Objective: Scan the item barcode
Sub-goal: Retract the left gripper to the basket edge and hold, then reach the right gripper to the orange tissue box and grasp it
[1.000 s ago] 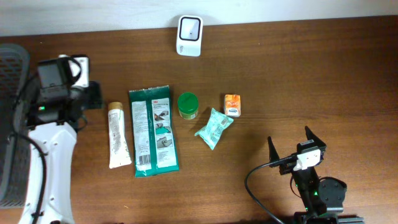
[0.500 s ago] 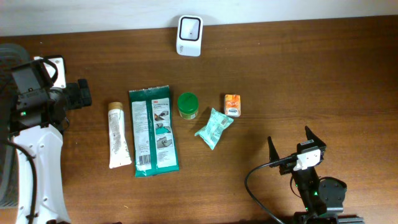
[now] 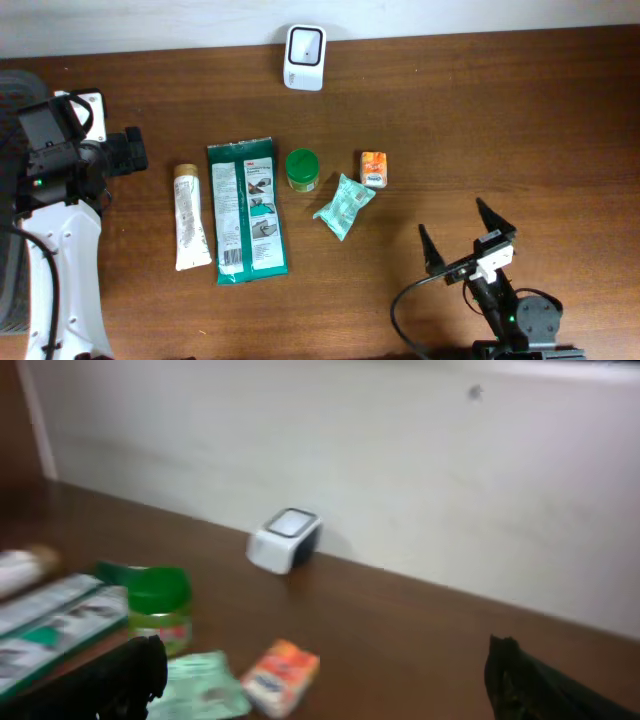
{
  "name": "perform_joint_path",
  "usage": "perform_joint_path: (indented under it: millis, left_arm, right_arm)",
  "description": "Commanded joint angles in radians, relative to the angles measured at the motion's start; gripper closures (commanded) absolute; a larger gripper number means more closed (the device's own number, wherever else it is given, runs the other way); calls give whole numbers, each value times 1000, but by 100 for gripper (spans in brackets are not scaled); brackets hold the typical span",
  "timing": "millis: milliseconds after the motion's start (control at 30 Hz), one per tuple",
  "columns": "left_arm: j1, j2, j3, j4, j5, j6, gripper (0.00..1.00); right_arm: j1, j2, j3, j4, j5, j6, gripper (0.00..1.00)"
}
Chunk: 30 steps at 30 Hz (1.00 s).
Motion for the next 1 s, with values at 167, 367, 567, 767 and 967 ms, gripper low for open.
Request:
perform_joint_path:
  millis: [167,367,567,767,967]
  left_arm:
    - [4,-14,15,4,-6,5,1]
    - [4,-14,15,4,-6,5,1]
    - [4,-14,15,4,-6,5,1]
    - [4,-14,15,4,-6,5,1]
    - [4,-14,15,4,-6,5,1]
  right_arm:
    - [5,196,262,-89,-179,93,2]
    - [5,597,593,-265,-311,93,2]
    - [5,1000,961,-652,-334,93,2]
    - [5,1235,1093,-855,-332,90,2]
    - [5,1403,1093,-843,-334,90,2]
